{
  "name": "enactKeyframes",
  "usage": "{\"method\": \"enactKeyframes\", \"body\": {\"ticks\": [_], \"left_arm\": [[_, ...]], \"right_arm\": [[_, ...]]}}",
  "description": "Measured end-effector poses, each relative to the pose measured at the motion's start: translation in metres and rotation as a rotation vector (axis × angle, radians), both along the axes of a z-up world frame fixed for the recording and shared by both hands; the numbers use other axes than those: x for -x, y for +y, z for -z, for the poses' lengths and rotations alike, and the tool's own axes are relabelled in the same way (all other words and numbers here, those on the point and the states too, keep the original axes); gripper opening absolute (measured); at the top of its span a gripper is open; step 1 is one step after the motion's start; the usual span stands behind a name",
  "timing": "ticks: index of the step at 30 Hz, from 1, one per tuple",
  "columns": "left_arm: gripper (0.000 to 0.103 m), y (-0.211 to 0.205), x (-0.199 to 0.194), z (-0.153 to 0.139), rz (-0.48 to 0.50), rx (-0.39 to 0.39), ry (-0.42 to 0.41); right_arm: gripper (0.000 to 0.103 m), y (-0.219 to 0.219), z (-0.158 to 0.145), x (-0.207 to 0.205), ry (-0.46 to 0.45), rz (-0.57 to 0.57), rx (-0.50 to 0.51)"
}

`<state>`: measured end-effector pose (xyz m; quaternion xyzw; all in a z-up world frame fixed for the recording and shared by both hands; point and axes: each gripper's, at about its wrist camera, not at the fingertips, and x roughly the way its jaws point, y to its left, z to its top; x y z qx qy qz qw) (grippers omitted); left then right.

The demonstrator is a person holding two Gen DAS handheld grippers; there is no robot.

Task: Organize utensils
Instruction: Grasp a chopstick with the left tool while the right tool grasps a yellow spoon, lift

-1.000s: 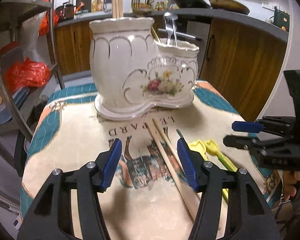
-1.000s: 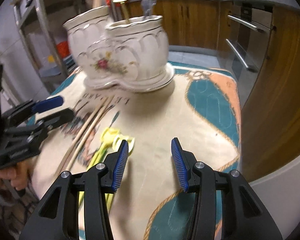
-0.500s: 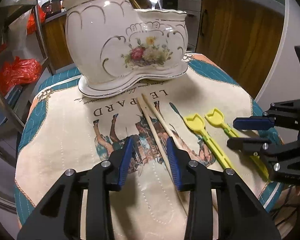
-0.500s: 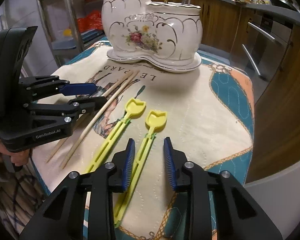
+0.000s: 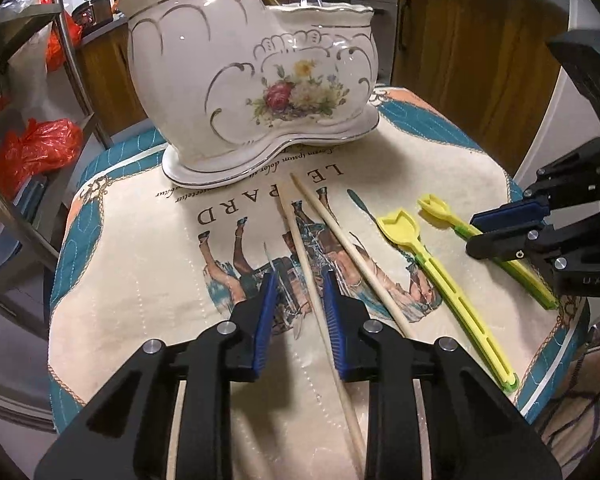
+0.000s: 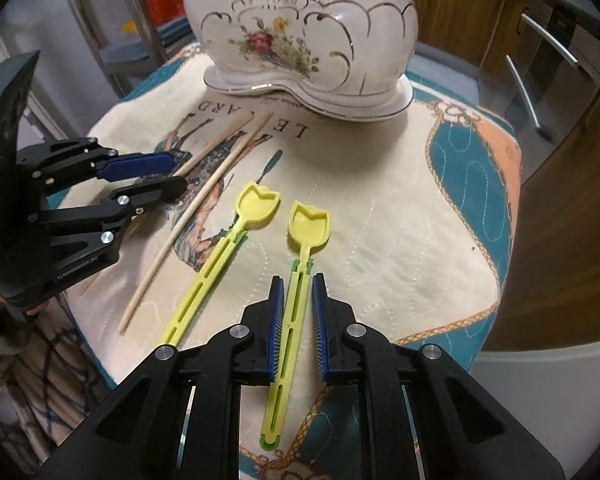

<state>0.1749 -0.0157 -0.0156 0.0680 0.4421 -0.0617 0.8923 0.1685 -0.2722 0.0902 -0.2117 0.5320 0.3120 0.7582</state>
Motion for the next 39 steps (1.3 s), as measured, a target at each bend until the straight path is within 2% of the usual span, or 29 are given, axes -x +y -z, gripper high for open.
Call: {"method": "enactKeyframes", "body": {"ticks": [6,11,14,22,27,32,37,39], "left_arm": [[0.025,0.000,-0.008,-0.004,0.003,-0.007,0.086],[0.025,0.004,-0.020,-0.007,-0.003,0.015,0.188],[0.025,0.004,-0.025,-0.009,-0.011,0.018,0.236],[0.022,0.001,-0.032,-0.010,0.013,-0.004,0.284],[0.018,-0.006,-0.057,-0.012,0.035,-0.037,0.387],[0.015,-0.019,-0.074,-0.012,0.075,-0.105,0.488],[0.013,-0.020,-0.085,-0.014,0.080,-0.070,0.511],[0.009,-0.019,-0.087,-0.014,0.083,-0.064,0.508]], "right_arm": [[0.015,0.019,0.000,-0.001,0.024,-0.013,0.143],[0.015,0.028,0.002,-0.004,0.056,0.000,0.208],[0.015,0.028,0.002,-0.003,0.064,0.010,0.213],[0.015,0.019,0.002,-0.013,0.109,0.045,0.169],[0.015,0.021,0.005,-0.026,0.141,0.047,0.198],[0.014,0.030,0.007,-0.034,0.175,0.021,0.263],[0.013,0.036,0.008,-0.036,0.173,0.010,0.289],[0.011,0.037,0.008,-0.036,0.173,0.012,0.276]]}}
